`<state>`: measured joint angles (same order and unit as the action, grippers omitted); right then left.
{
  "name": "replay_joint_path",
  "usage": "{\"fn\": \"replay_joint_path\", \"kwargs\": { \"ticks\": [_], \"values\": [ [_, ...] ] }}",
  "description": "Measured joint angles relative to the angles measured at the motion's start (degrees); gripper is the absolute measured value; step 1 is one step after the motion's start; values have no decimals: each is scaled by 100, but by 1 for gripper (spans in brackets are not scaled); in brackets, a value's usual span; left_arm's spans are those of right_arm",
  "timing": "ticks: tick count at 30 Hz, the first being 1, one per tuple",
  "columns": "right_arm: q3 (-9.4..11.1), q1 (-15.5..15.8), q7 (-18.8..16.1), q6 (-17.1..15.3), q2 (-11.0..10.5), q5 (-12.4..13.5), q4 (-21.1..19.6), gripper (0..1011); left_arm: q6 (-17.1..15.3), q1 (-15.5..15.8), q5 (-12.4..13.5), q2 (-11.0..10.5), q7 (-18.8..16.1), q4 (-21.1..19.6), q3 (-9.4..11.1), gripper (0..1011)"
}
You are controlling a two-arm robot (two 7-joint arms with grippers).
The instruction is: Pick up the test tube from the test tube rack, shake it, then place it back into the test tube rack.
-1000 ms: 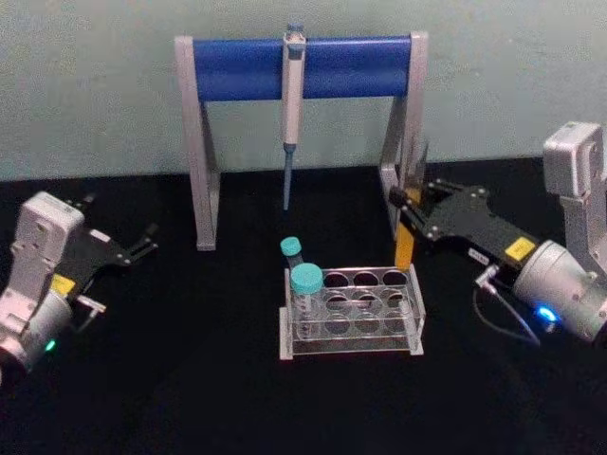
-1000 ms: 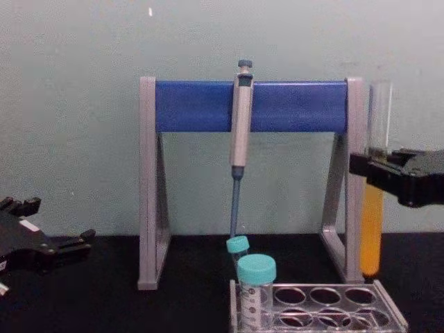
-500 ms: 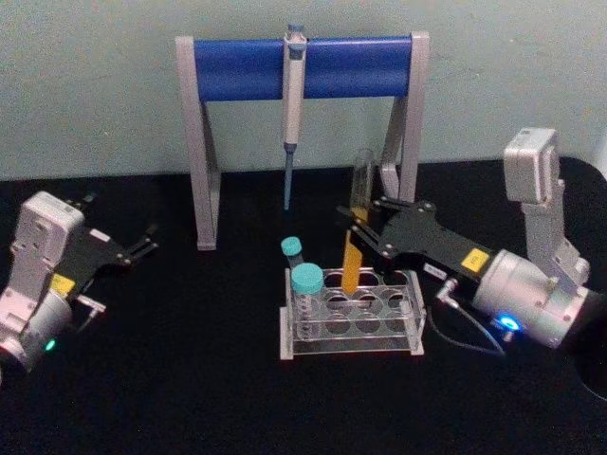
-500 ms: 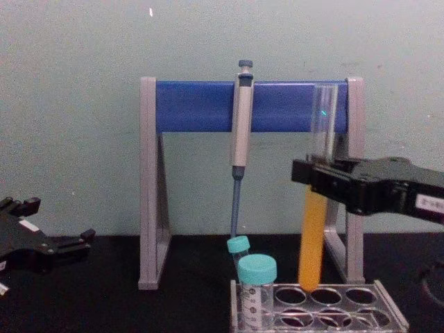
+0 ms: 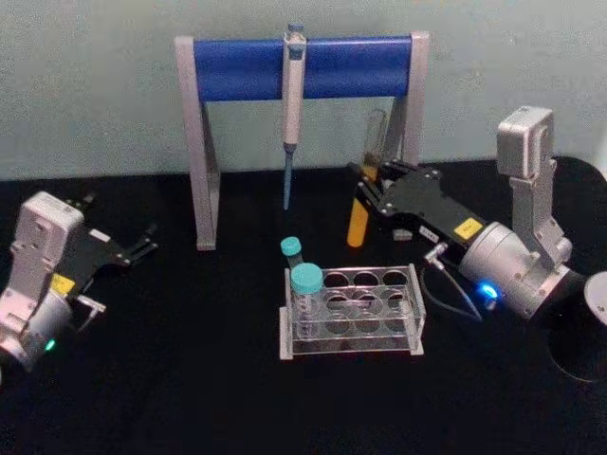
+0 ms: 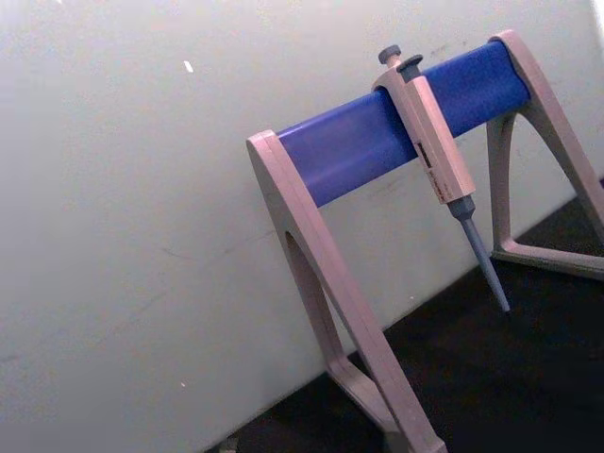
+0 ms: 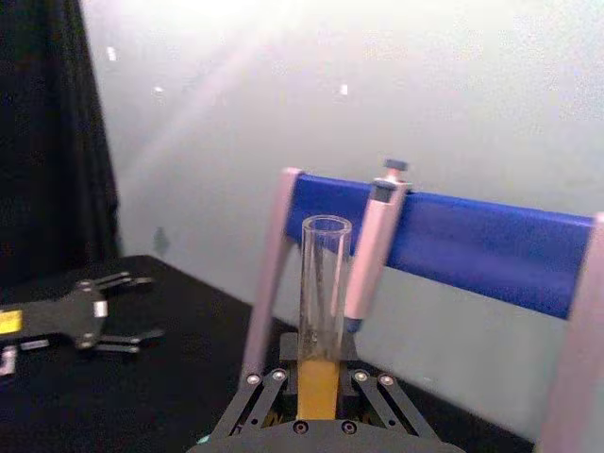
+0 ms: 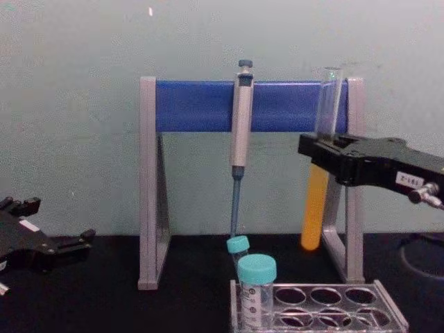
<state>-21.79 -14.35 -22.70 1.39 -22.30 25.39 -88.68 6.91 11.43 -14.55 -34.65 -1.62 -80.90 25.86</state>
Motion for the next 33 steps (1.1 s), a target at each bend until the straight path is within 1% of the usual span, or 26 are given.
{"fn": "replay_joint_path", "kwargs": {
  "ticks": [4,12,33],
  "values": [
    [77,17,92,-4,33,-79,23,230,0,0,0,0,0,0,0,1002],
    [173,60,109,-35,75,-161,26,230,0,0,0,0,0,0,0,1001],
    [227,90,38,-86,136,-211,18,230,0,0,0,0,0,0,0,1002]
  ]
}}
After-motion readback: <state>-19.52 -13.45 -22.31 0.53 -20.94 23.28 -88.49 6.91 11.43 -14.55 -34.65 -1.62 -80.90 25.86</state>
